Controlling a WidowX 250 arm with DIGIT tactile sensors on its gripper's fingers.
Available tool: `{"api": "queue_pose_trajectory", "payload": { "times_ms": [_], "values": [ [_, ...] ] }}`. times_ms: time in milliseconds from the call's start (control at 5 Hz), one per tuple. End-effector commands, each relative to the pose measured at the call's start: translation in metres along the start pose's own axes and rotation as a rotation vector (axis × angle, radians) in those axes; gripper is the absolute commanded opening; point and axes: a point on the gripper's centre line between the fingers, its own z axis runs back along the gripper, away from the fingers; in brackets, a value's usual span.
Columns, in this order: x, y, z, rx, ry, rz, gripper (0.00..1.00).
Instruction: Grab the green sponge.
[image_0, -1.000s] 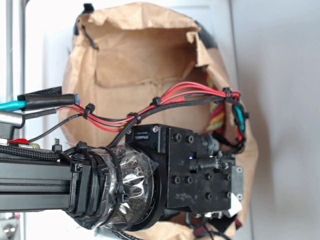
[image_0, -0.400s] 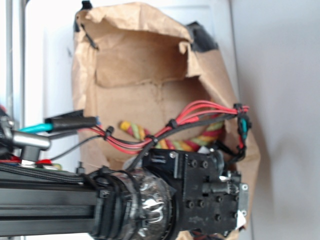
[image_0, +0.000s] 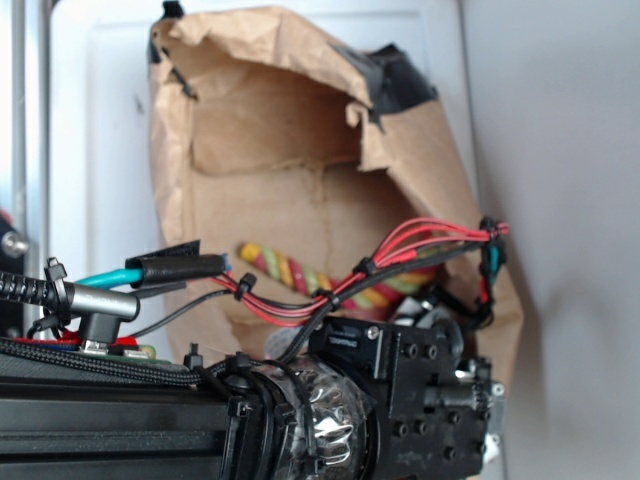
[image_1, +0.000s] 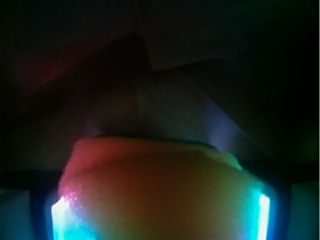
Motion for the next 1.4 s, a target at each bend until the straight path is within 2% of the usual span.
{"api": "queue_pose_trajectory", "payload": {
  "times_ms": [0, 200, 400, 600, 800, 1000, 1200],
  "values": [
    [0.013, -0.017, 0.022, 0.032, -0.070, -0.006, 0.00],
    [-0.001, -0.004, 0.044, 0.051, -0.093, 0.090, 0.00],
    [-0.023, 0.017, 0.077, 0.108, -0.114, 0.284, 0.00],
    [-0.038, 0.029, 0.105, 0.154, -0.131, 0.457, 0.00],
    [-0.049, 0.036, 0.121, 0.162, -0.150, 0.570, 0.00],
    [-0.061, 0.043, 0.137, 0.204, -0.154, 0.731, 0.00],
    [-0.069, 0.049, 0.148, 0.116, -0.169, 0.803, 0.00]
  ]
}}
